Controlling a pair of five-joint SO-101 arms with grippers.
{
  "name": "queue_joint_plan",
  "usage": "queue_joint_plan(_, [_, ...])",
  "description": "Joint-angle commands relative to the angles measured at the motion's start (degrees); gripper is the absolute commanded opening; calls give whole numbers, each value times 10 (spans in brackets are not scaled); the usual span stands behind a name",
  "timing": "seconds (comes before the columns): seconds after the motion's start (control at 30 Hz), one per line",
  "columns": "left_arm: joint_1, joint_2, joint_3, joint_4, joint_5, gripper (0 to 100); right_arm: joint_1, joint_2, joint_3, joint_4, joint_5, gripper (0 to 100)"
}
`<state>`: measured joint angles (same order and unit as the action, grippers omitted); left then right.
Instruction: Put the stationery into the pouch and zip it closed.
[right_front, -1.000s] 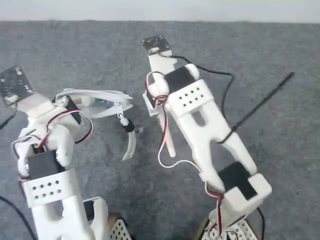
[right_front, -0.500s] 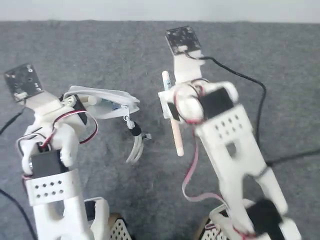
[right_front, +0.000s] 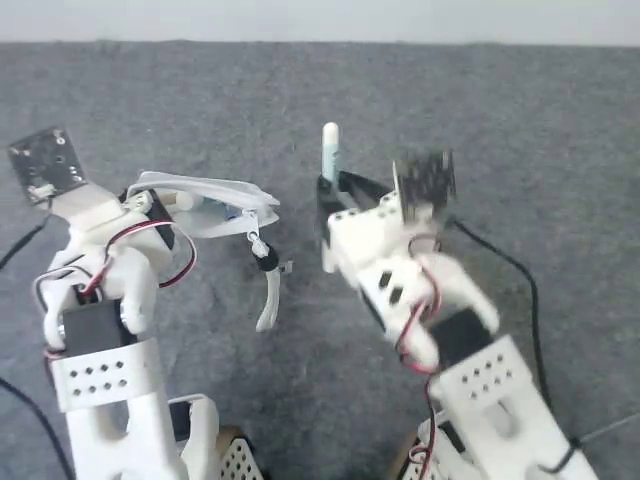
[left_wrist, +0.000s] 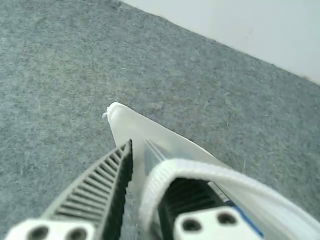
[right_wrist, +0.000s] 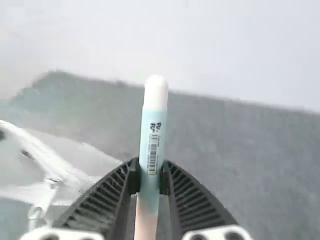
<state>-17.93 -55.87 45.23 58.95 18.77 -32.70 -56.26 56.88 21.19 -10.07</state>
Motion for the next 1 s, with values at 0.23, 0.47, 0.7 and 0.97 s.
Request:
queue_joint_plan(0.23, [4, -7, -9, -8, -5, 34, -46, -145, 167, -313, 6, 8])
queue_joint_plan(0.47, [4, -7, -9, -8, -5, 34, -65, -197, 168, -318, 5, 7])
queue_joint_plan(0.7, [1, -7, -9, -9, -5, 34, -119, -274, 168, -318, 5, 7])
queue_joint_plan(0.97, [1, -7, -9, -10, -5, 34, -159, -233, 165, -393, 5, 7])
